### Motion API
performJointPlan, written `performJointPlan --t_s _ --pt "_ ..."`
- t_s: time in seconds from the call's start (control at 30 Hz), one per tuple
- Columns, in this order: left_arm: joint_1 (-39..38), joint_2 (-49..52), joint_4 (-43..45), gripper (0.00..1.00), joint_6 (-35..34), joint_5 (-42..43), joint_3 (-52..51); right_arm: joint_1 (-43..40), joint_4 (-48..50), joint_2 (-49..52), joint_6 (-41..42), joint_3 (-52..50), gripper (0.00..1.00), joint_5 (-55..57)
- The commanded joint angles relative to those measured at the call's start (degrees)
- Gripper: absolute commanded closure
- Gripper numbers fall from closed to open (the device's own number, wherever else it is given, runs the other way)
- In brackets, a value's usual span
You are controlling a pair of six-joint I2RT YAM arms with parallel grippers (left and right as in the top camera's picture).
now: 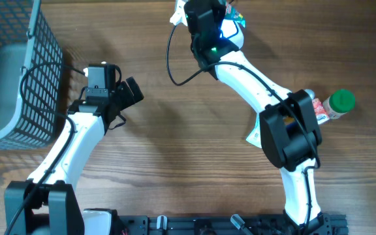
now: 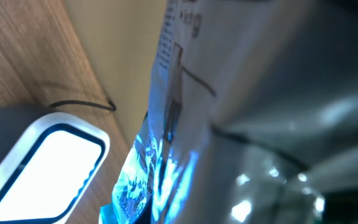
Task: Scan the item barcode
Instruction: 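Hold the glove packet's barcode against the scanner with the right gripper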
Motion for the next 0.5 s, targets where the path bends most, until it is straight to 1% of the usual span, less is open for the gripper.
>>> performJointPlan --t_s 0.0,0.2,0.33,0.47 --pt "0.1 -0.2 0.2 0.0 0.3 -0.8 0.4 -0.1 0.9 1.3 4.2 0.1 0.96 1.5" --pt "0.1 -0.2 0.2 0.0 0.3 -0.8 0.4 -0.2 0.9 2.5 5.2 0.1 0.96 0.8" --pt "0.1 -0.2 0.2 0.0 0.3 -0.8 0.4 -0.4 1.3 2.9 3.1 0.1 0.96 -0.7" --pt "0.1 -0.2 0.2 0.0 0.3 -0.8 0.4 -1.2 3.0 2.9 2.6 0.1 0.96 -1.1"
